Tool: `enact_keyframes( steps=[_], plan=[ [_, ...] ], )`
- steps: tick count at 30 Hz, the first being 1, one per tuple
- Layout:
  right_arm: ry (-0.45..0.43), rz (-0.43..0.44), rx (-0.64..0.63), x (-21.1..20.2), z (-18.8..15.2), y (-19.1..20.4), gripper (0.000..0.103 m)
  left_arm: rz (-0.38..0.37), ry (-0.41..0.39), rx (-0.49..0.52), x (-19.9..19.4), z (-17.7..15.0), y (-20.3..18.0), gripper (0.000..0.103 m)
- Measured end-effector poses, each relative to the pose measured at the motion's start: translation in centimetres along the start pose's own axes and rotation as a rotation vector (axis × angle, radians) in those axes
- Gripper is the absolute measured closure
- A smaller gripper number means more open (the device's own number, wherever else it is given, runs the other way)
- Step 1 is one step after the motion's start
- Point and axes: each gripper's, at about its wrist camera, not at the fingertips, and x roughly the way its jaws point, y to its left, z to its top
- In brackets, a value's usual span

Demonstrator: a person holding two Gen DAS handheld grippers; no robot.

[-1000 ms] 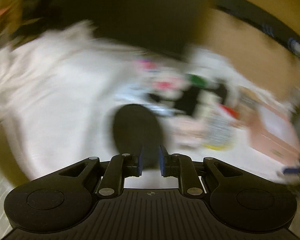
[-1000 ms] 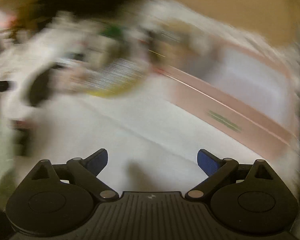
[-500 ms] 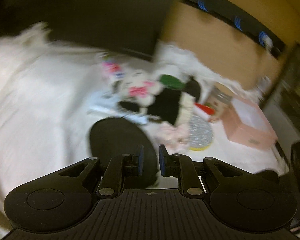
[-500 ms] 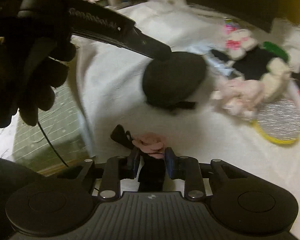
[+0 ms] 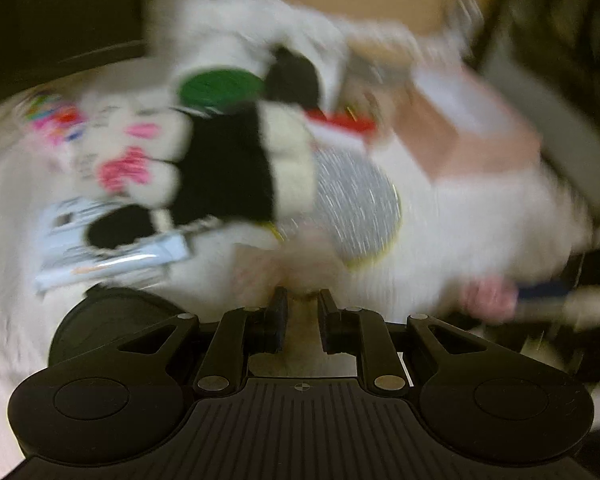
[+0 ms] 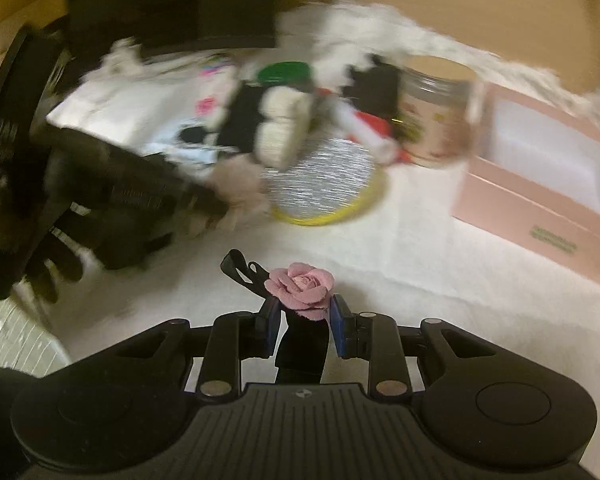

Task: Organize soft objects
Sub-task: 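Grasp the pink rose with the right tool while the left tool grasps the pink gingham lace plush, then carry the rose and lace plush in both tools toward the pink box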

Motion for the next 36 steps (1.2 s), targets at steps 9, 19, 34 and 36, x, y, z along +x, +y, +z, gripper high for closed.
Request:
enact_keyframes(
  steps=[9,19,34,36],
  plan=[
    [-0.006,-0.197,0.102,0.6,-2.1,-1.0,0.076,-0.047,0.014,0.14,2.1,0.8,-1.5,0.059],
    [-0.011,-0.187,0.015,0.8,-1.1,-1.5,0.056,-0.028,-0.035,-0.015,2.0,1.1,1.3,0.063],
    [0.02,-0.141,0.002,2.9,-0.8,-1.6,0.053,0.108,-0.078,-0.023,0.1,0.4,2.1,0.071],
    [0.031,-0.145,-0.007,3.0,-0.8,-1.5,0.053,0.136,-0.045,-0.037,0.7,0.8,2.7,0.071]
  ],
)
